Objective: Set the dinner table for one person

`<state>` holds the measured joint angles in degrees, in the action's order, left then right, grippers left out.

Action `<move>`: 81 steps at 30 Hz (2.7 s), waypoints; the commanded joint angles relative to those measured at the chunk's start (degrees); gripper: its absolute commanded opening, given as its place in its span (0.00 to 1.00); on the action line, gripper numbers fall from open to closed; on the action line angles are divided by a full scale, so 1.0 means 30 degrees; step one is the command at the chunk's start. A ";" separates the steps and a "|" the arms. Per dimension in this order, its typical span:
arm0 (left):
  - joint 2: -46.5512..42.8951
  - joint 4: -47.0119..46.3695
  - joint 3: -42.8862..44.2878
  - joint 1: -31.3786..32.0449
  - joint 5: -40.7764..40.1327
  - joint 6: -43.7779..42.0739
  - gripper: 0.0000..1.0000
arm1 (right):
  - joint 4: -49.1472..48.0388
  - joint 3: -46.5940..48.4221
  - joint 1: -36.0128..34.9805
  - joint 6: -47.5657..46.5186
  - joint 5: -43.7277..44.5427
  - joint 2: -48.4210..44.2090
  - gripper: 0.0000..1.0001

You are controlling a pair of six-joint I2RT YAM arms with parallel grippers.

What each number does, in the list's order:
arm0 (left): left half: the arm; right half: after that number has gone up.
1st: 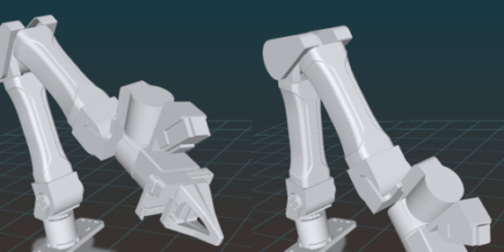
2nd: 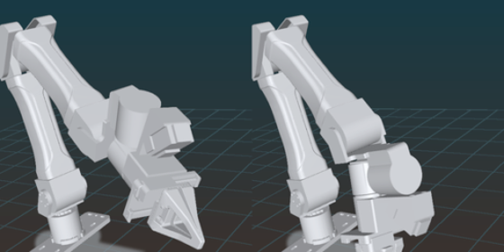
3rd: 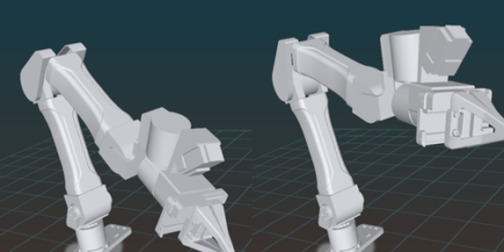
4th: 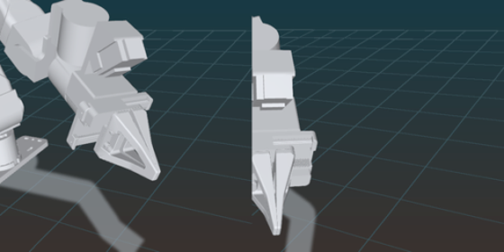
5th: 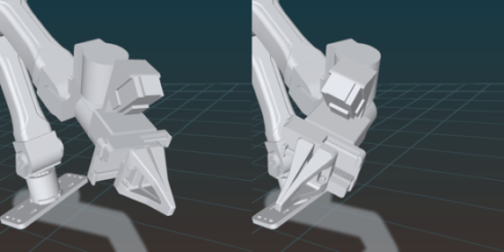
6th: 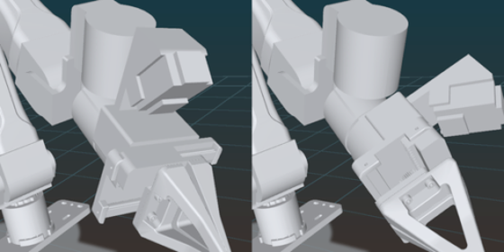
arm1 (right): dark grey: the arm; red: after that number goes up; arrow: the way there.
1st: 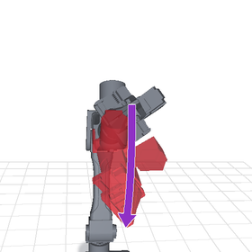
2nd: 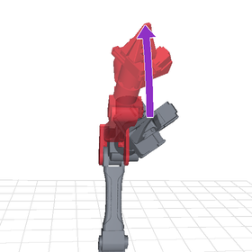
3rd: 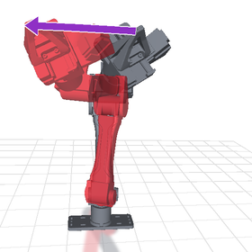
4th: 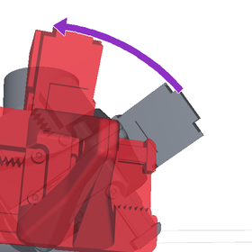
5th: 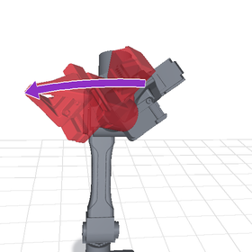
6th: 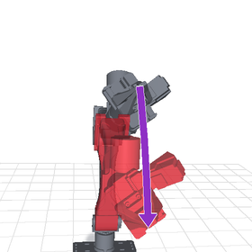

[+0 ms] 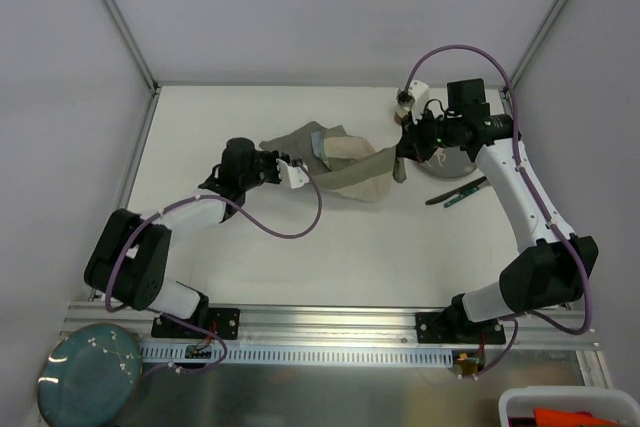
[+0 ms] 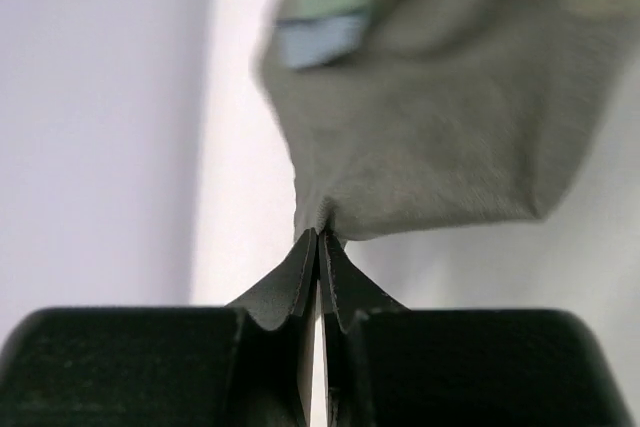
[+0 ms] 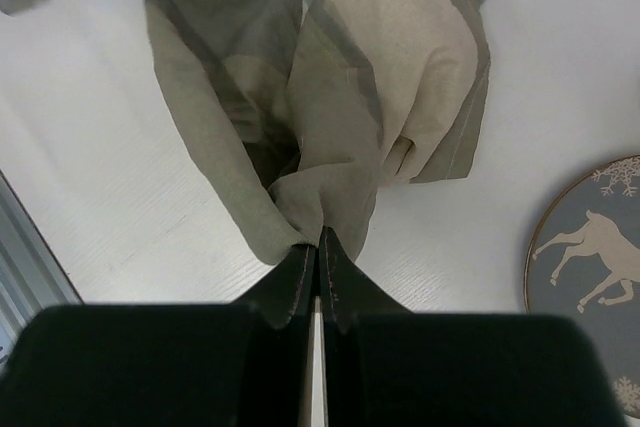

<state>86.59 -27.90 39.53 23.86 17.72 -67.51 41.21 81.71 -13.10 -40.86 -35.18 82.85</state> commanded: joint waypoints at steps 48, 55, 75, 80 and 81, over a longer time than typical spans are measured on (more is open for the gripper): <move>-0.2010 1.4223 1.7333 -0.4642 -0.2187 0.8025 0.00 | -0.0758 1.5079 0.2874 0.1580 -0.0871 0.6263 0.00; -0.7910 1.2934 0.7254 -0.4554 -0.1482 0.8673 0.00 | -0.3189 0.3273 0.2786 0.1814 -0.2599 0.0257 0.00; -1.2926 1.5331 0.3077 -0.4554 -0.1598 0.9641 0.86 | -0.2723 -0.4919 0.2551 0.2135 -0.2483 -0.6349 0.78; -1.1931 1.6156 0.6709 -0.4554 -0.0429 0.9933 0.99 | -0.2693 -0.1699 0.2610 0.2692 -0.2892 -0.3808 0.80; -1.1464 1.6127 0.6948 -0.4554 -0.0194 0.9672 0.99 | -0.2837 -0.1343 0.2581 0.2896 -0.2777 -0.3247 0.79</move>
<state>50.30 19.18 55.90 10.41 14.85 -38.26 33.67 73.23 -5.76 -34.24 -43.77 68.66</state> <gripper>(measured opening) 0.986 0.796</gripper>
